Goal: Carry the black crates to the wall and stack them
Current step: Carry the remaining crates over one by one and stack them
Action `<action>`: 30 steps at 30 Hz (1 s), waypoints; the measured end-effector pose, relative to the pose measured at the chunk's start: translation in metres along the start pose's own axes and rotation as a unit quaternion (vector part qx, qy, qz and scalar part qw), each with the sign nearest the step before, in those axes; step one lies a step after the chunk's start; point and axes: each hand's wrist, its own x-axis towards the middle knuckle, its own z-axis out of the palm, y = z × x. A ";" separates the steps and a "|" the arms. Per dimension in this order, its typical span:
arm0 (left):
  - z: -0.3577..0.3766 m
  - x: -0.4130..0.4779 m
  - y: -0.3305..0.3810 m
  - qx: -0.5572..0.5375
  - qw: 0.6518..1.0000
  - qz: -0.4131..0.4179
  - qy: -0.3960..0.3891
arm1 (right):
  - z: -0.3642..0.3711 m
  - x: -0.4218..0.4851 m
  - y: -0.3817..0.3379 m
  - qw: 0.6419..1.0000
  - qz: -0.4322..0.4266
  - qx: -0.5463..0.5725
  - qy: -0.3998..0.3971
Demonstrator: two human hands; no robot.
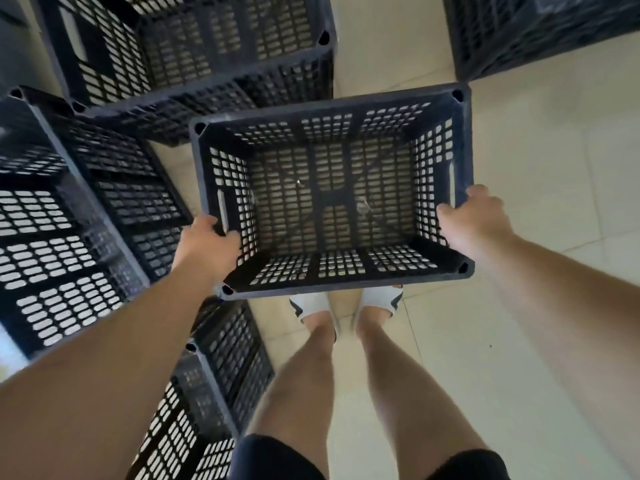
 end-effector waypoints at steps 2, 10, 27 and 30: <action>0.010 0.017 0.000 -0.001 0.999 -0.015 0.029 | 0.010 0.022 0.006 1.000 0.008 -0.008 0.016; 0.035 0.078 0.006 -0.104 0.988 -0.069 0.094 | 0.032 0.087 0.007 0.998 -0.004 0.026 0.062; -0.003 0.043 0.021 -0.264 0.962 -0.052 0.042 | -0.015 0.063 0.030 0.988 0.008 0.136 0.075; -0.030 0.004 0.034 -0.246 0.967 -0.047 0.044 | -0.046 0.031 0.047 0.983 0.030 0.165 0.078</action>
